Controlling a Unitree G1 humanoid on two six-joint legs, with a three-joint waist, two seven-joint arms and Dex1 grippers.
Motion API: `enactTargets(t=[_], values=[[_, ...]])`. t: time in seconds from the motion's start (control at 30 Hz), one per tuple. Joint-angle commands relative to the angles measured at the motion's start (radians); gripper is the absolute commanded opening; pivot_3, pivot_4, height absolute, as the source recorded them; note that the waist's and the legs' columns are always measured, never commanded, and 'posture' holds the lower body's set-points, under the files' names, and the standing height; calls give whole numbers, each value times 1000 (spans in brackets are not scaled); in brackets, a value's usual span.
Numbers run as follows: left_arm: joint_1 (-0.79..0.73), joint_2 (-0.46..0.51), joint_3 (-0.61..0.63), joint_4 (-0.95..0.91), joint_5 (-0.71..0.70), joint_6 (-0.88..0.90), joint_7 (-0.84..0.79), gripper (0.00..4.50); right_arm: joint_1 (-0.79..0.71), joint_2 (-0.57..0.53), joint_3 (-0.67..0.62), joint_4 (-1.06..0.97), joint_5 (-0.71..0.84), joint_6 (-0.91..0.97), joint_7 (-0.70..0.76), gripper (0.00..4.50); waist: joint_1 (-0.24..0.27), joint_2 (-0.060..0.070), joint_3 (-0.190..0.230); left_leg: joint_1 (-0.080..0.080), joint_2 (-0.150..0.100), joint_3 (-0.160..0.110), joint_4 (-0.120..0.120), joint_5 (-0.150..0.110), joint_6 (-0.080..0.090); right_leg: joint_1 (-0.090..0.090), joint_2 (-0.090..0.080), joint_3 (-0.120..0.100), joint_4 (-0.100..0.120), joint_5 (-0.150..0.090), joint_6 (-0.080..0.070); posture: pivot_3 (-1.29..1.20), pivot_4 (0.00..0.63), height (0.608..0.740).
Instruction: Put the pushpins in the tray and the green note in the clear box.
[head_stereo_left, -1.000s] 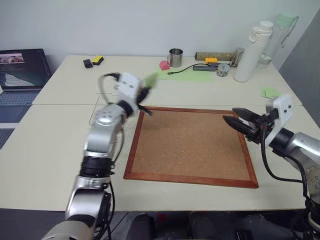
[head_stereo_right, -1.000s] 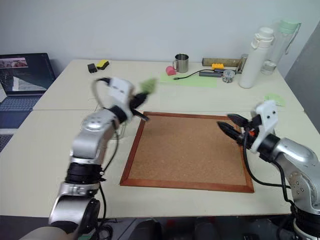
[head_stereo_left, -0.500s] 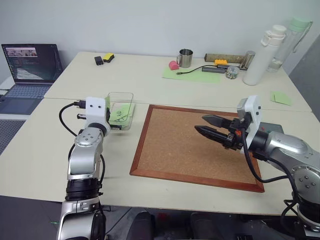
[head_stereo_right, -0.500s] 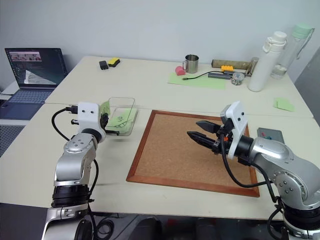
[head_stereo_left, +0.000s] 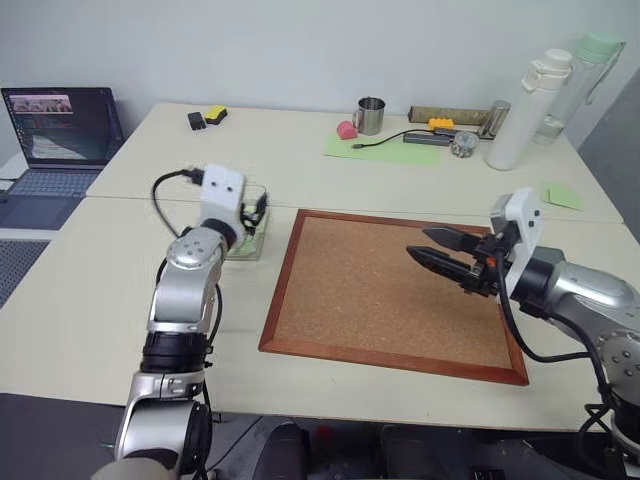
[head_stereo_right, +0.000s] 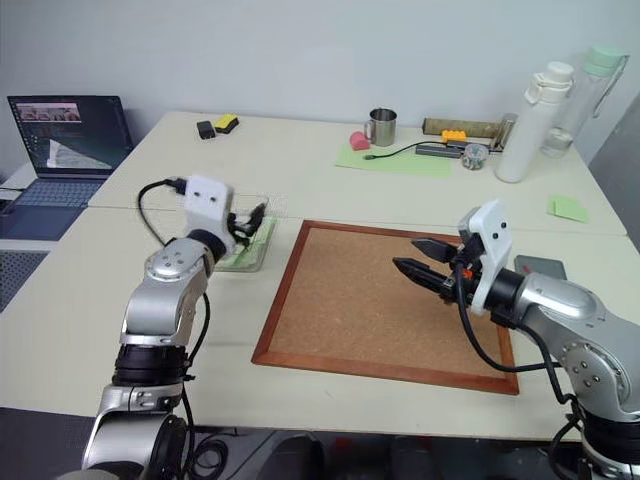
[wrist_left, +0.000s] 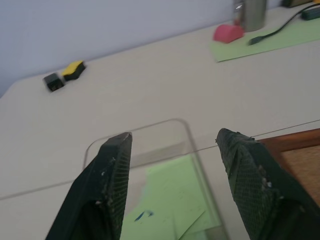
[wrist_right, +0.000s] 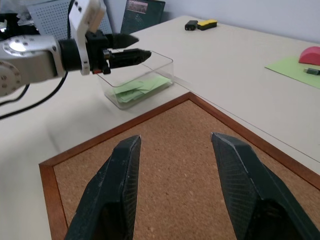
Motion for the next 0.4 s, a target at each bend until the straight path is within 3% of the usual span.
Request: enactTargets(t=[0.03,0.2,0.4], values=[[-15,32,-107,-78,-115,32,-269,3733,64,-69,-58,-5,-68,-53,27,2312,-4,0,0,0,0,1,0,0,0,0,0,1,0,0,0,0,150,740],[17,69,-241,-146,-155,59,-463,3733,216,-104,-65,-27,-161,-106,30,2312,-9,0,0,1,1,2,0,0,0,0,2,3,0,0,0,0,150,740],[19,32,-291,-110,-118,3,-455,3733,324,-59,-86,-56,-212,-145,-14,2312,-11,1,0,2,0,2,0,0,0,0,4,3,1,0,0,0,150,740]])
